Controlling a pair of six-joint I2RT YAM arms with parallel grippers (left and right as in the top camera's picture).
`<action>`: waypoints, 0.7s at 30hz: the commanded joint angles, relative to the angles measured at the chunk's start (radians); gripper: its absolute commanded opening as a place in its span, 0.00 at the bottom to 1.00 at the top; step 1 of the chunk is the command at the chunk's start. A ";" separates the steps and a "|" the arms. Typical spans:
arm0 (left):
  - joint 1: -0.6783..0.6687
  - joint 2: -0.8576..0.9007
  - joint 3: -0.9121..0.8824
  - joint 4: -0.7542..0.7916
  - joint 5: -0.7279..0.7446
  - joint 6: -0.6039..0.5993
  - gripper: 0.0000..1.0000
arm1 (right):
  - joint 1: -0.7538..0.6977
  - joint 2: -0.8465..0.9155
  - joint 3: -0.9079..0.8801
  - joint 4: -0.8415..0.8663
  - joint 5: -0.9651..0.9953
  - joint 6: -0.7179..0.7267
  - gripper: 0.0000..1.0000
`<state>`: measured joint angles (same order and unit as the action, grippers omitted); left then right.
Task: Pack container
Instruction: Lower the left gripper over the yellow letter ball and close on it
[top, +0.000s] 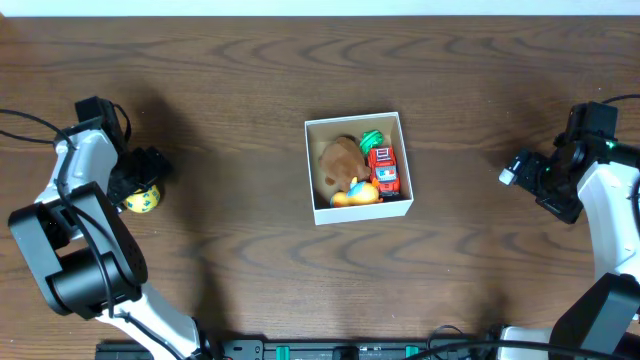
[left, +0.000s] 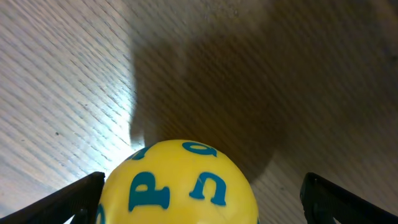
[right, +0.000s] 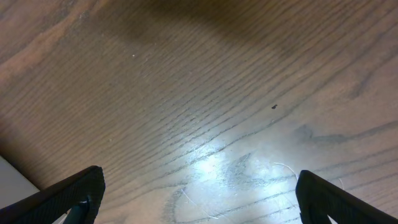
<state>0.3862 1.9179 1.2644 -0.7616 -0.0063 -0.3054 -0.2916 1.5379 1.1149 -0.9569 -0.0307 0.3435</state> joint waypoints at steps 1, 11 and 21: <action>0.005 0.023 -0.011 -0.009 0.000 0.017 0.99 | -0.002 0.003 -0.004 -0.001 0.000 -0.019 0.99; 0.005 0.024 -0.012 -0.018 -0.001 0.017 0.76 | -0.002 0.003 -0.004 -0.001 0.000 -0.019 0.99; 0.005 0.023 -0.011 -0.037 -0.001 0.017 0.44 | -0.002 0.003 -0.004 0.000 0.001 -0.020 0.99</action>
<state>0.3862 1.9282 1.2644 -0.7837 -0.0059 -0.2897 -0.2916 1.5379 1.1149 -0.9569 -0.0307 0.3359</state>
